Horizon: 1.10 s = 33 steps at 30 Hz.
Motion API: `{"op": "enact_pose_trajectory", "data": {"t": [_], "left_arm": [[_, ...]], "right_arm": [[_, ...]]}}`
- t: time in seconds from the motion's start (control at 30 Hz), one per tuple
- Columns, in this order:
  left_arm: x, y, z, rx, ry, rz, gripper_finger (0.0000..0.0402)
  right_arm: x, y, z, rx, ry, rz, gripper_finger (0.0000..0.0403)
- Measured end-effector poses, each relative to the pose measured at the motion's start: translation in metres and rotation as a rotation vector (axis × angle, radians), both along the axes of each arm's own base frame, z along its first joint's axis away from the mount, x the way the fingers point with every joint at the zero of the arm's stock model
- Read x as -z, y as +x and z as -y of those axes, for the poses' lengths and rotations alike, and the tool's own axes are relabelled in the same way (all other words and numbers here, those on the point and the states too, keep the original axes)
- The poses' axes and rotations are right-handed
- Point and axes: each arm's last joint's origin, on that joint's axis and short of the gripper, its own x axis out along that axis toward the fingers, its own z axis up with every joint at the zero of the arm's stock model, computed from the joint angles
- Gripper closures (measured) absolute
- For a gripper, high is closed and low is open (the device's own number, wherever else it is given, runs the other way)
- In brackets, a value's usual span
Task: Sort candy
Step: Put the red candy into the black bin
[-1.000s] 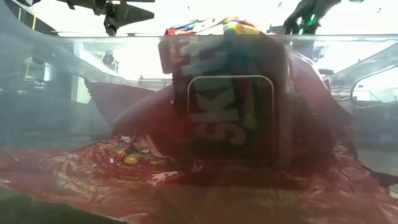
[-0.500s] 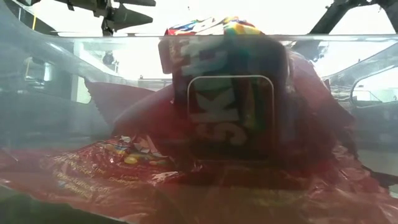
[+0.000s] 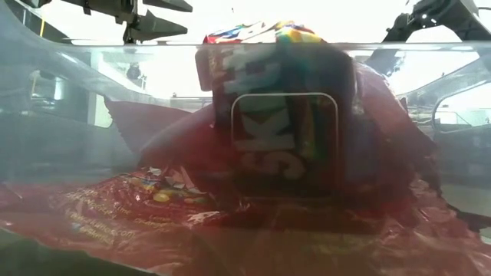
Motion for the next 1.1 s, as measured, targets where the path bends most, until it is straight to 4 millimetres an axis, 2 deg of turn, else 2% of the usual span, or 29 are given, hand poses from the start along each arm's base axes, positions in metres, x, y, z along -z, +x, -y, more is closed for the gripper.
{"op": "enact_pose_trajectory", "data": {"t": [0.23, 0.47, 0.57, 0.77, 1.1], "left_arm": [[0.000, 0.000, 0.000, 0.011, -0.001, 0.000, 0.0214], [0.000, 0.000, 0.000, 0.011, -0.001, -0.001, 0.0214], [0.000, 0.000, 0.000, 0.011, 0.000, -0.001, 0.0214], [0.000, 0.000, 0.000, 0.012, 0.000, -0.001, 0.0214], [0.000, 0.001, 0.002, 0.071, -0.006, -0.003, 0.0214]], "right_arm": [[0.003, -0.006, 0.003, -0.137, 0.088, 0.179, 0.0164], [-0.003, 0.013, -0.002, -0.235, 0.160, 0.329, 0.0164], [-0.006, 0.022, -0.006, -0.255, 0.180, 0.334, 0.0164], [0.001, 0.038, -0.037, -0.313, 0.332, 0.292, 0.0164], [0.037, 0.059, -0.128, -0.424, 0.627, 0.133, 0.0165]]}}
